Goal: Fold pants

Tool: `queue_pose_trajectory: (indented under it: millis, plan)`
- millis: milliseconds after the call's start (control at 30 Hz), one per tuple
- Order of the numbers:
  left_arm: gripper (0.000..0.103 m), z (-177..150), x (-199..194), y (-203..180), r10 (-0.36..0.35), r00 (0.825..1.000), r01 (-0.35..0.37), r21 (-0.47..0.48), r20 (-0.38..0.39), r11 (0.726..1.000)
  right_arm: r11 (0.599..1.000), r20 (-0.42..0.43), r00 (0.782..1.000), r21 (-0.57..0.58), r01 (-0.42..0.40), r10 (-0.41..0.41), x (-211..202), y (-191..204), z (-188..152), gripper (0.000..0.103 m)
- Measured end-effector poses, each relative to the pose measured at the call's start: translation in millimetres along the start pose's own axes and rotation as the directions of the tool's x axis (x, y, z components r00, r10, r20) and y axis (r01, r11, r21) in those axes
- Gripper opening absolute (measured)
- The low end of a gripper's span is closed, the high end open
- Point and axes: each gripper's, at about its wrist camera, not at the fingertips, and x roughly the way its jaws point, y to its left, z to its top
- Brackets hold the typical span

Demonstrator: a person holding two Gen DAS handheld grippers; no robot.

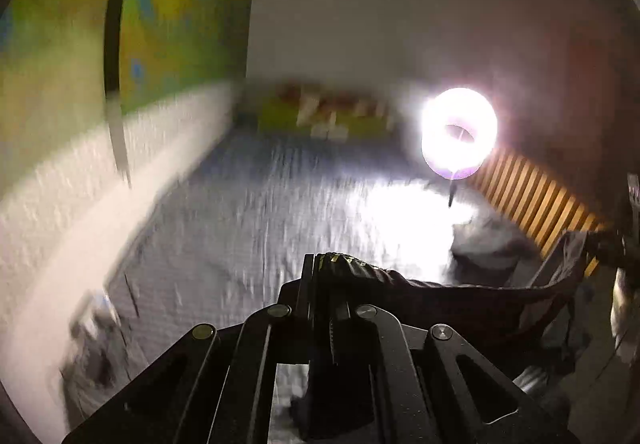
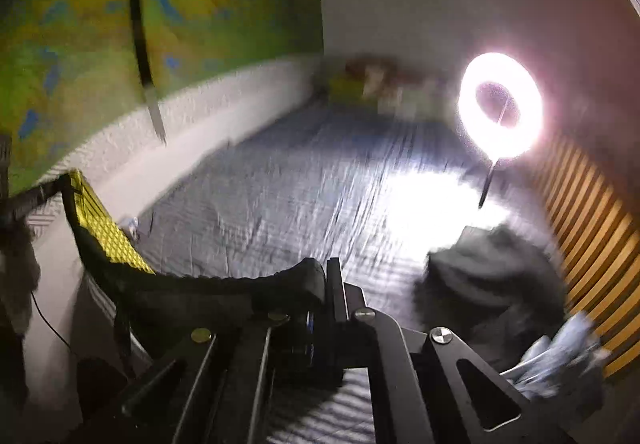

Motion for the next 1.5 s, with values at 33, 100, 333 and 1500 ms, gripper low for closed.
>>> queue_pose_trajectory:
  millis: [33, 100, 333, 1500]
  plan:
    - [0.004, -17, 30, 8, 0.0, 0.997, -0.001, -0.021, -0.072, 1.0, 1.0, -0.048, 0.999, 0.017, -0.004, 0.005, 25, -4, -5, 0.004]
    - [0.004, -50, 85, 25, -0.017, 0.979, 0.001, -0.077, -0.204, 0.997, 0.999, -0.174, 0.985, 0.044, 0.009, -0.001, 95, -13, -23, 0.004]
    - [0.004, -142, 231, 83, -0.025, 0.875, -0.089, -0.212, -0.483, 0.973, 0.995, -0.434, 0.9, 0.069, 0.065, -0.029, 252, -29, -80, 0.004]
    - [0.061, -119, 320, 80, 0.028, 0.848, -0.04, -0.011, -0.53, 0.999, 0.984, -0.625, 0.779, 0.165, 0.066, 0.052, 288, -25, -108, 0.008]
